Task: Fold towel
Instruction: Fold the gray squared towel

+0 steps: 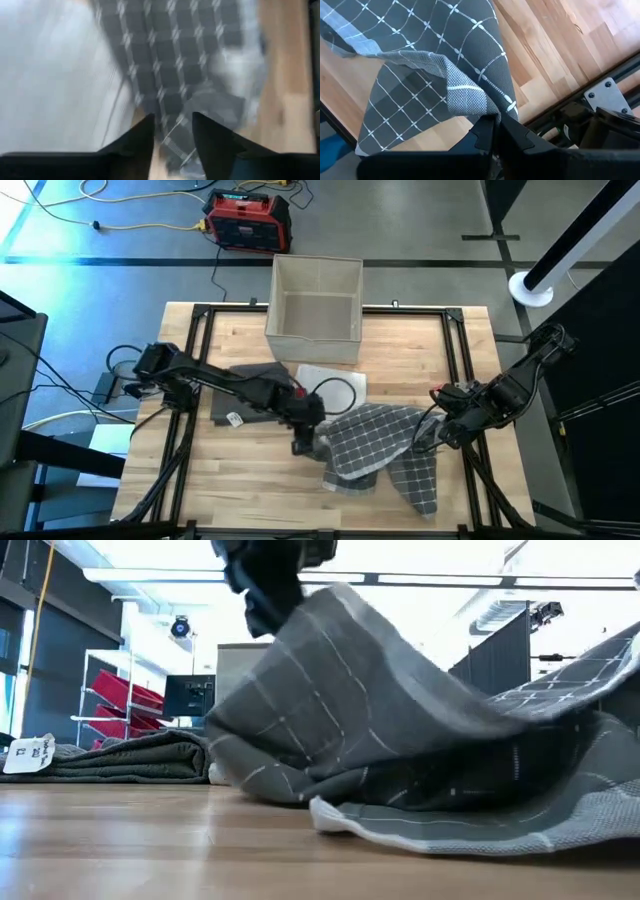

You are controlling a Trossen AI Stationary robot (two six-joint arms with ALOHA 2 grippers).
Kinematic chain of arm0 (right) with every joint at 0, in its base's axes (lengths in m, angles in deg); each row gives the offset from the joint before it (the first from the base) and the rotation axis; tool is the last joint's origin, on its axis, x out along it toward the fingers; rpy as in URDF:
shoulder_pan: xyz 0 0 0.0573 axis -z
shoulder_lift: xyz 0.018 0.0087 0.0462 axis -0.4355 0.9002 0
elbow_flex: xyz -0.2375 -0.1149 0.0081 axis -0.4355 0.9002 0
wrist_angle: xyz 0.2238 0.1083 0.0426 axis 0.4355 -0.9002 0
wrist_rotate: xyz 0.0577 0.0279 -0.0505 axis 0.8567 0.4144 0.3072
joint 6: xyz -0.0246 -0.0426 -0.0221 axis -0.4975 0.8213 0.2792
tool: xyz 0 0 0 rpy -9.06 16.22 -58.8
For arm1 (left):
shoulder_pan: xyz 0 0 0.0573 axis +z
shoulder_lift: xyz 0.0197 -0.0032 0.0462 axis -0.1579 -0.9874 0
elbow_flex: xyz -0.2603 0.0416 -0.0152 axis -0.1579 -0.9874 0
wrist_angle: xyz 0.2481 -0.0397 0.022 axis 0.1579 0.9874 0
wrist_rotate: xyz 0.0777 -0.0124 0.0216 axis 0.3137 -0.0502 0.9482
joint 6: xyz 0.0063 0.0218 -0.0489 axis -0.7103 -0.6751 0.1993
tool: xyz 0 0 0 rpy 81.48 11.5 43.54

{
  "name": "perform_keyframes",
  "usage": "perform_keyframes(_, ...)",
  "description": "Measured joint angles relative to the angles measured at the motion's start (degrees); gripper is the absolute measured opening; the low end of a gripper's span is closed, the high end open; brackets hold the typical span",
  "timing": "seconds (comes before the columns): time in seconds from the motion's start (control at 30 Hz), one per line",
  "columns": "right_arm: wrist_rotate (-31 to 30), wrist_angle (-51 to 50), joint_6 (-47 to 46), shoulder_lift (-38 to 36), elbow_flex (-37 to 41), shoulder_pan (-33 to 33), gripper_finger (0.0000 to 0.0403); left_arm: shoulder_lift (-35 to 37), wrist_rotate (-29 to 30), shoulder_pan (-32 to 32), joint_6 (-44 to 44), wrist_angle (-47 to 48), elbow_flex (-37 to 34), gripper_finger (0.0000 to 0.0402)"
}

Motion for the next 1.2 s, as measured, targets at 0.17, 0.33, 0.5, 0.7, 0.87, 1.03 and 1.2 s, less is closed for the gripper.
perform_keyframes(0.17,-1.6,-0.41,2.85,-0.05,-0.57,1.25,0.0005,1.1,1.1,-4.27,5.48,11.26,0.0,0.016)
perform_keyframes(0.33,-8.97,-0.46,4.88,-0.05,-2.87,7.75,0.0005,2.23,2.22,-8.62,10.97,22.45,0.0,0.0172)
perform_keyframes(0.5,-9.12,-0.46,11.18,-0.07,-5.88,13.51,0.0033,3.3,3.71,-12.87,16.21,32.17,0.0,0.0182)
perform_keyframes(0.7,-8.53,-0.07,16.55,0.0,-8.84,19.03,0.0133,3.4,7.22,-15.17,22.36,32.07,0.0,0.0182)
perform_keyframes(0.87,-5.38,12.44,28.57,2.21,-8.67,16.83,0.0169,3.4,6.98,-16.98,26.76,32.65,0.0,0.0182)
perform_keyframes(1.03,-2.2,25.15,40.74,4.46,-8.45,14.52,0.0203,3.4,6.88,-19.48,31.23,31.79,0.0,0.0182)
perform_keyframes(1.2,0.73,37.69,52.57,7.81,-8.11,11.92,0.0231,3.4,6.41,-23.61,38.19,26.97,0.02,0.0182)
